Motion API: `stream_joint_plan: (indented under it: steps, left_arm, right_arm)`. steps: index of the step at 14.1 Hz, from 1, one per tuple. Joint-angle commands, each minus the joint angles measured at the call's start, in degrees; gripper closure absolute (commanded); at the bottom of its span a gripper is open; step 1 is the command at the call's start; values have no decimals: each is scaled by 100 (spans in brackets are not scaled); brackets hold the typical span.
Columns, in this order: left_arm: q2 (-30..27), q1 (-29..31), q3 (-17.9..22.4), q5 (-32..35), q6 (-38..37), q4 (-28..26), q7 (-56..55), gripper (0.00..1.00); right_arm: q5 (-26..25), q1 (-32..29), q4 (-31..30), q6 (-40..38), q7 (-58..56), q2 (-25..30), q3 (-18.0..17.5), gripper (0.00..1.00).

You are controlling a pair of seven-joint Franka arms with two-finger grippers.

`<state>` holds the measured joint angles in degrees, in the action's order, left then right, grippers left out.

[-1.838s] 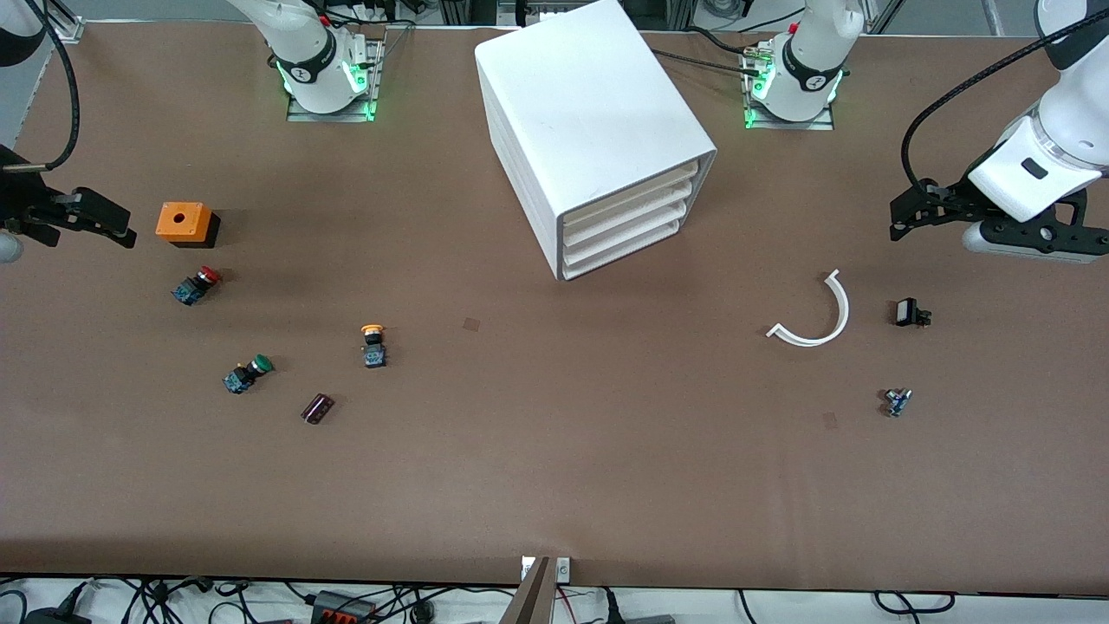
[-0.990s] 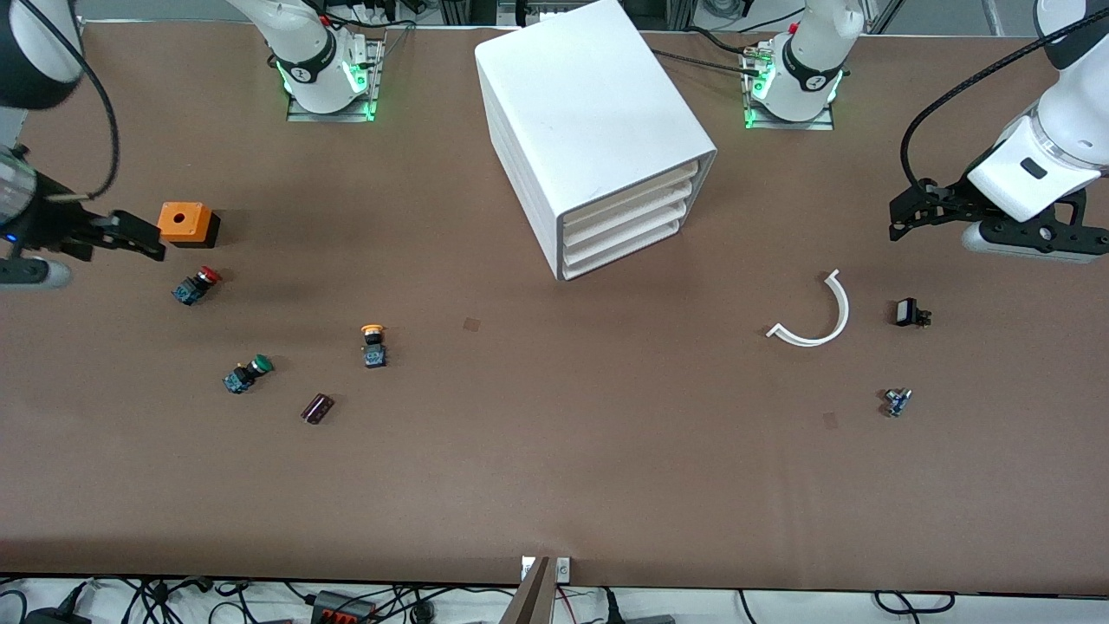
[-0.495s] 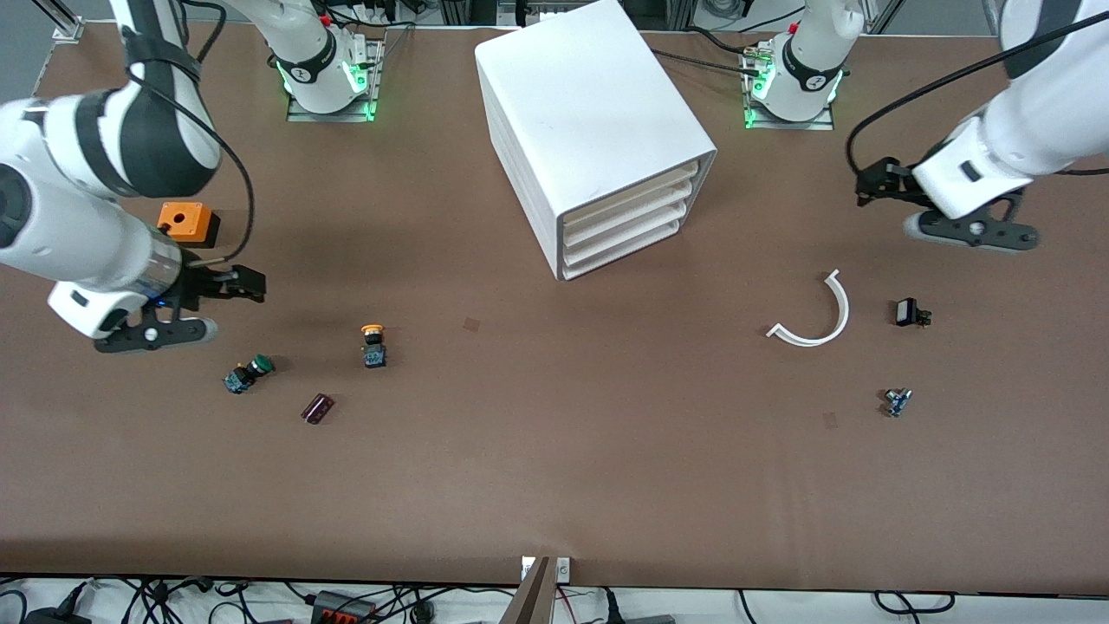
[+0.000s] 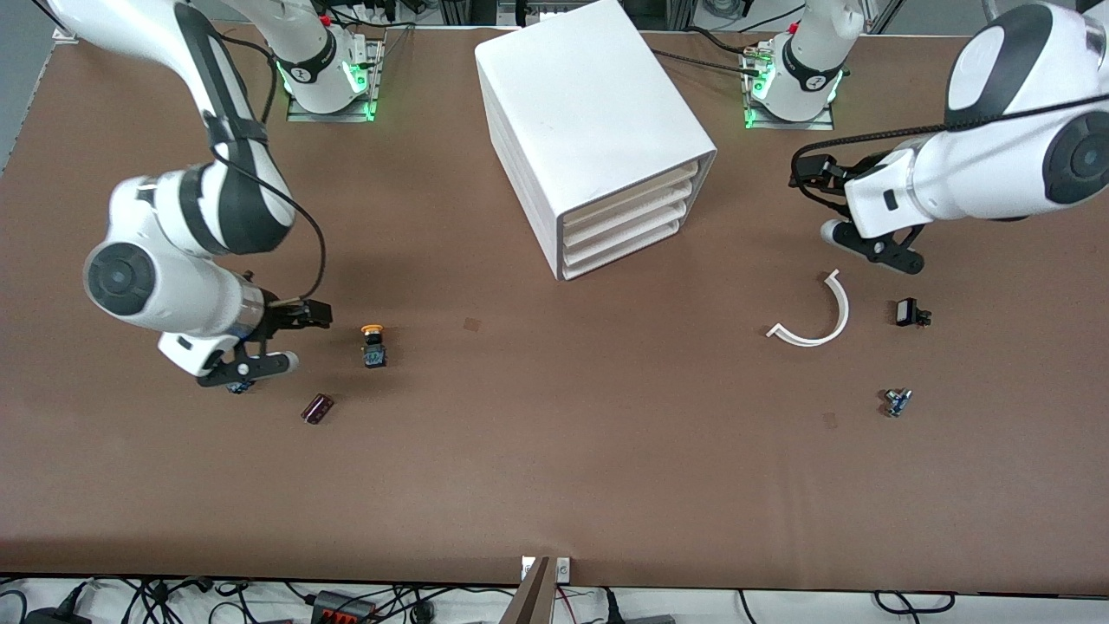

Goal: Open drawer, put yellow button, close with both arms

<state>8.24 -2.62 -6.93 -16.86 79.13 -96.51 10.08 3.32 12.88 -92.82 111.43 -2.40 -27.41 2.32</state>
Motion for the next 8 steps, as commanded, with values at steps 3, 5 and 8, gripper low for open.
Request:
stream_joint_plan:
  steps: [3,5,8]
  left_arm:
    - [669,77,-10,-1349,277,-103,949,0]
    - [871,182,-10,-2230,602,-507,1590,0]
    - [1362,191,-10,-3283,736,-842,2784,0]
  right_arm:
    - [37,240,54,607,64,-589,41,0]
    - [2,355,62,669,64,-783,41,0]
    - [-7,434,133,810,64,-1055,41,0]
